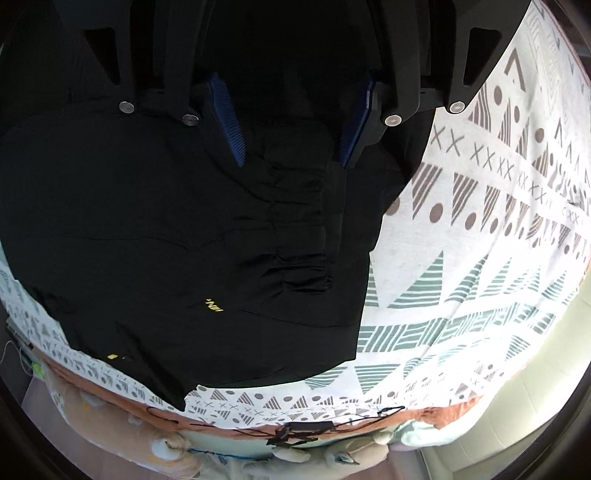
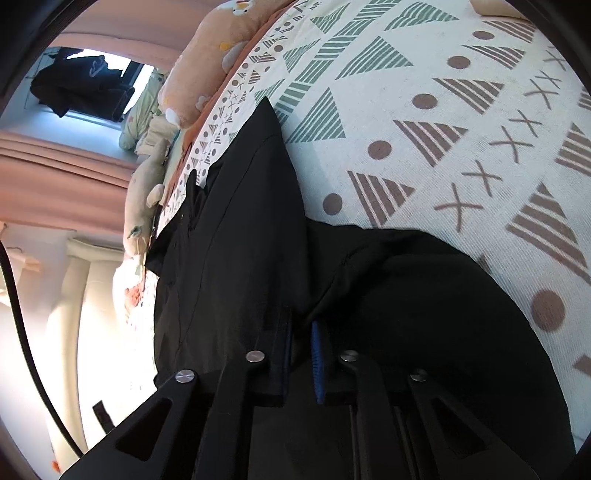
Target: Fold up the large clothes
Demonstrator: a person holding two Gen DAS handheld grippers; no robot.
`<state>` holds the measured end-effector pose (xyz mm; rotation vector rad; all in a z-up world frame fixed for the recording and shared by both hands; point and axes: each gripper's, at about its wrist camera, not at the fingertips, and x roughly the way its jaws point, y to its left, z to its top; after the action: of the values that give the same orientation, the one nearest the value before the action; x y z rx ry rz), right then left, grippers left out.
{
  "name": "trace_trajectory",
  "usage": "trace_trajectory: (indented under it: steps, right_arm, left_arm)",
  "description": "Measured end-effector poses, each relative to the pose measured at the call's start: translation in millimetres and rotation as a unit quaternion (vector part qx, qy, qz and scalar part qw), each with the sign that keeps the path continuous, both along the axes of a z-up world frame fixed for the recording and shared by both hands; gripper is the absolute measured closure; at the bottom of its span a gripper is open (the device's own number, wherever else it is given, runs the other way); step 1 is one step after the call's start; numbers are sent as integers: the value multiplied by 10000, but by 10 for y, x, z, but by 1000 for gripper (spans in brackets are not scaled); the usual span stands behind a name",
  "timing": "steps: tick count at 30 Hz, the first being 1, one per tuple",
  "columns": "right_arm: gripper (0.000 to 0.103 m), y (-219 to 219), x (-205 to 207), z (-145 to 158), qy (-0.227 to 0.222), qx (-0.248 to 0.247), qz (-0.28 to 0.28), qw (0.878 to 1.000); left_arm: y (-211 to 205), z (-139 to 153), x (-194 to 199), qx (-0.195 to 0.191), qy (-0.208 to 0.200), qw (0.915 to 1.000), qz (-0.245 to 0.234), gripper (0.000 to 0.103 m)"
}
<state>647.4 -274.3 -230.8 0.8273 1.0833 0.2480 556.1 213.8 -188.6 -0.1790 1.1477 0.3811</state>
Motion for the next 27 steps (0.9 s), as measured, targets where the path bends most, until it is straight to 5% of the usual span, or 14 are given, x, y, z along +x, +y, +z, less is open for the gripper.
trace_trajectory:
  steps: [10, 15, 19, 22, 27]
  right_arm:
    - [88, 19, -30, 46, 91, -155, -23, 9998]
    - [39, -64, -228, 226, -227, -202, -34, 9995]
    - [38, -122, -426, 354, -369, -513, -110, 9979]
    - [37, -131, -588, 421, -419, -518, -91, 9977]
    - [36, -141, -920, 646, -766, -754, -94, 9942]
  left_arm:
    - [111, 105, 3, 530, -279, 9980, 224, 48]
    - [124, 410, -206, 411, -755, 9963, 81, 47]
    - [160, 669, -537, 269, -1178, 9924, 239, 42]
    - [140, 848, -830, 150, -1481, 9883, 339, 19]
    - [84, 1063, -1301, -21, -1768, 9837, 316, 18]
